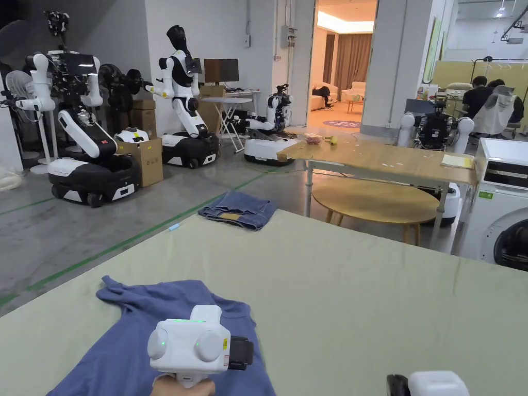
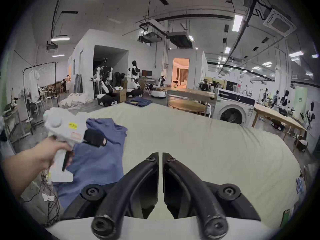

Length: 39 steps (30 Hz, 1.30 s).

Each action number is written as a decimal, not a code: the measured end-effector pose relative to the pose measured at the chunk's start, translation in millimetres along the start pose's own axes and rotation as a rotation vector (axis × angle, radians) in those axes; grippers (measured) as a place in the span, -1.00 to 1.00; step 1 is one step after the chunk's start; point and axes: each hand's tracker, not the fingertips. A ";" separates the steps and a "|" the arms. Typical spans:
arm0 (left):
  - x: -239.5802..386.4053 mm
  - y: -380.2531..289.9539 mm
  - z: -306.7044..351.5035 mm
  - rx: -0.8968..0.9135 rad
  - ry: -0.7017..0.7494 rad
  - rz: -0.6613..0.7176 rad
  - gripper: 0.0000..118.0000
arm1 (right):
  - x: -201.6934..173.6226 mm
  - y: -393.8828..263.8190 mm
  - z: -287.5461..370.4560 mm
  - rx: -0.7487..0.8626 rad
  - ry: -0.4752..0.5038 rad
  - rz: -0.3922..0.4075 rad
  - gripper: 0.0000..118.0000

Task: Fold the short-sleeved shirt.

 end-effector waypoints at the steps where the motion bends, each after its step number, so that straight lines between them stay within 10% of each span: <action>1: 3.3 5.4 -17.3 -0.030 -0.035 0.034 0.99 | 3.9 -4.5 -5.0 -0.014 -0.014 0.002 -0.97; 4: 5.8 6.1 -58.7 -0.140 -0.100 0.102 0.89 | 15.3 -14.7 -16.4 -0.048 -0.037 0.002 -0.97; 7: -1.2 -12.7 -72.4 -0.192 0.049 -0.015 0.31 | 24.3 -24.8 -18.1 -0.072 -0.051 -0.003 -0.97; 13: -24.6 -14.8 -47.4 -0.121 -0.097 0.079 -1.00 | 39.7 -30.5 -12.8 -0.086 -0.072 -0.030 -0.97; 19: 56.5 12.1 19.8 0.011 -0.244 -0.061 -1.00 | 86.9 -31.4 30.6 -0.071 -0.117 -0.112 -0.97; 32: 414.7 -73.8 178.9 0.011 -1.042 -0.421 -1.00 | 218.9 -43.5 181.2 -0.026 -0.484 -0.140 -0.97; 39: 507.1 -197.5 87.4 -0.178 -0.674 -0.734 -1.00 | 262.0 -74.9 191.7 -0.079 -0.534 -0.160 -0.97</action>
